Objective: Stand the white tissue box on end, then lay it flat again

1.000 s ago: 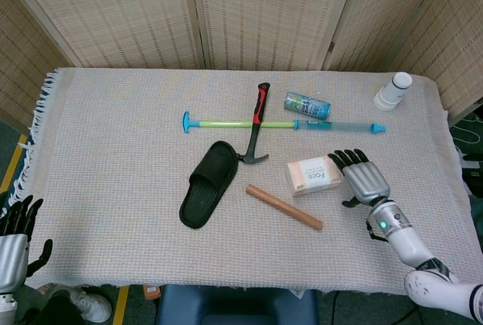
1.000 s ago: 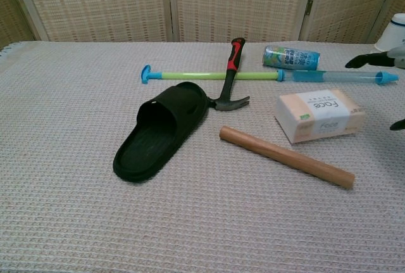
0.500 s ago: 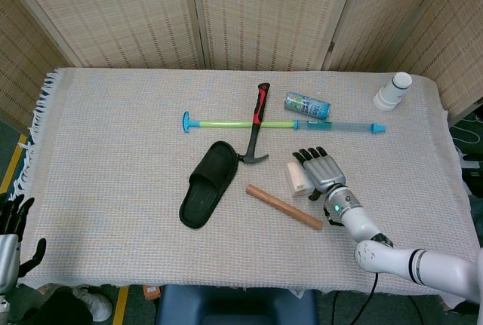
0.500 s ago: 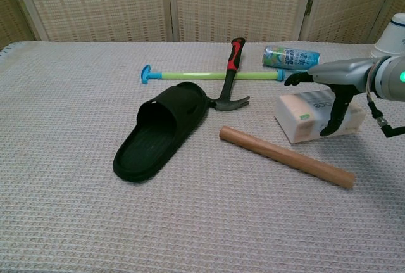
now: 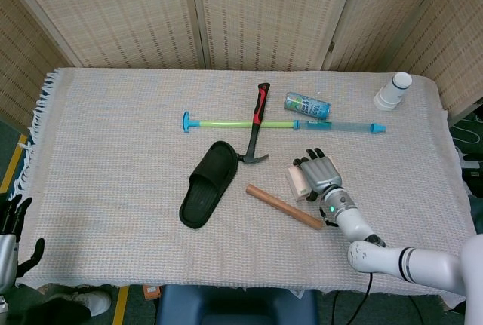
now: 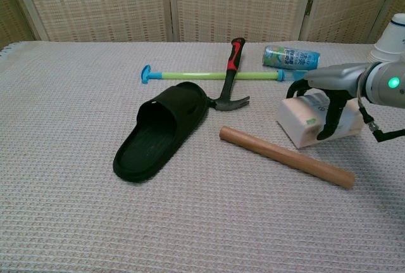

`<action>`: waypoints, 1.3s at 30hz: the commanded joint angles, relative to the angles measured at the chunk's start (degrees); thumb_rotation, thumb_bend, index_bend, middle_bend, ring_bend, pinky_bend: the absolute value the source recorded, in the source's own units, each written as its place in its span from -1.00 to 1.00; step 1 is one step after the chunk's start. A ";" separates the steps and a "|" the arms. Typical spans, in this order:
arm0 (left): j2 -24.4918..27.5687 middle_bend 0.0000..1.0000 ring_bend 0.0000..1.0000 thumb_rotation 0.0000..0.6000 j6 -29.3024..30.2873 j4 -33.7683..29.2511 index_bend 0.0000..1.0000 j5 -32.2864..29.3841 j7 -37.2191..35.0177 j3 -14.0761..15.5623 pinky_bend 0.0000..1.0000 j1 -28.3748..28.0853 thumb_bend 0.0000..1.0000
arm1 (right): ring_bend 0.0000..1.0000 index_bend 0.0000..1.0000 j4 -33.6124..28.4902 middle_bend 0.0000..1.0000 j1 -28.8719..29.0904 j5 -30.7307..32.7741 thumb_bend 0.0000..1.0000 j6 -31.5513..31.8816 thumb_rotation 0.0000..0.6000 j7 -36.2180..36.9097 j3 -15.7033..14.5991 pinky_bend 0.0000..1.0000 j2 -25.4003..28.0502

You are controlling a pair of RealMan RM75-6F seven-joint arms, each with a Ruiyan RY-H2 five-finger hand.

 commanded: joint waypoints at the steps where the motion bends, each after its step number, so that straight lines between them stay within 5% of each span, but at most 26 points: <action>1: 0.05 -1.00 -1.00 1.00 0.02 0.06 -0.87 -0.04 -0.17 -0.08 -0.67 0.00 -0.20 | -0.80 -0.46 0.54 -0.42 0.22 0.05 -0.95 0.73 1.00 -0.04 -0.43 -1.00 -0.50; 8: 0.11 -1.00 -1.00 1.00 0.05 0.15 -0.87 0.02 -0.43 -0.11 -0.67 0.02 -0.20 | -0.58 -0.12 1.09 -0.16 -0.39 -3.15 -0.89 2.73 1.00 2.00 -0.17 -1.00 -1.18; 10: 0.16 -1.00 -1.00 1.00 0.16 0.10 -0.87 0.21 -0.46 -0.06 -0.67 0.07 -0.20 | -0.55 -0.11 -0.10 -0.14 -3.84 -11.37 -0.86 6.09 1.00 11.59 2.33 -1.00 -1.02; 14: 0.19 -1.00 -1.00 1.00 0.28 0.04 -0.87 0.34 -0.52 0.00 -0.67 0.17 -0.20 | -0.52 -0.11 0.02 -0.14 -12.34 -27.72 -0.86 9.24 1.00 43.72 6.05 -1.00 -0.82; 16: 0.19 -1.00 -1.00 1.00 0.26 0.00 -0.87 0.39 -0.49 0.02 -0.67 0.17 -0.20 | -0.52 -0.12 1.15 -0.14 -16.49 -35.12 -0.86 9.21 1.00 66.88 7.08 -1.00 -0.03; 20: -0.07 -1.00 -1.00 1.00 0.07 0.02 -0.87 0.39 0.13 0.12 -0.67 0.13 -0.20 | -0.52 -0.13 12.25 -0.14 -18.99 -52.72 -0.86 9.58 1.00 104.44 2.12 -1.00 2.31; 24: -0.43 -1.00 -1.00 1.00 -0.29 0.13 -0.87 0.08 0.91 0.06 -0.67 -0.05 -0.20 | -0.52 -0.13 26.50 -0.14 -19.25 -58.24 -0.85 15.12 1.00 121.92 -0.49 -1.00 -2.32; 27: -0.70 -1.00 -1.00 1.00 -0.48 0.28 -0.87 -0.36 1.27 -0.15 -0.67 -0.19 -0.20 | -0.52 -0.13 34.98 -0.14 -18.97 -59.69 -0.85 17.97 1.00 130.69 -1.40 -1.00 -5.54; 39: -0.77 -1.00 -1.00 1.00 -1.29 0.56 -0.87 -1.55 1.18 -0.52 -0.67 -0.56 -0.20 | -0.52 -0.13 54.90 -0.14 -17.99 -59.27 -0.79 19.23 1.00 140.96 -3.48 -1.00 -15.55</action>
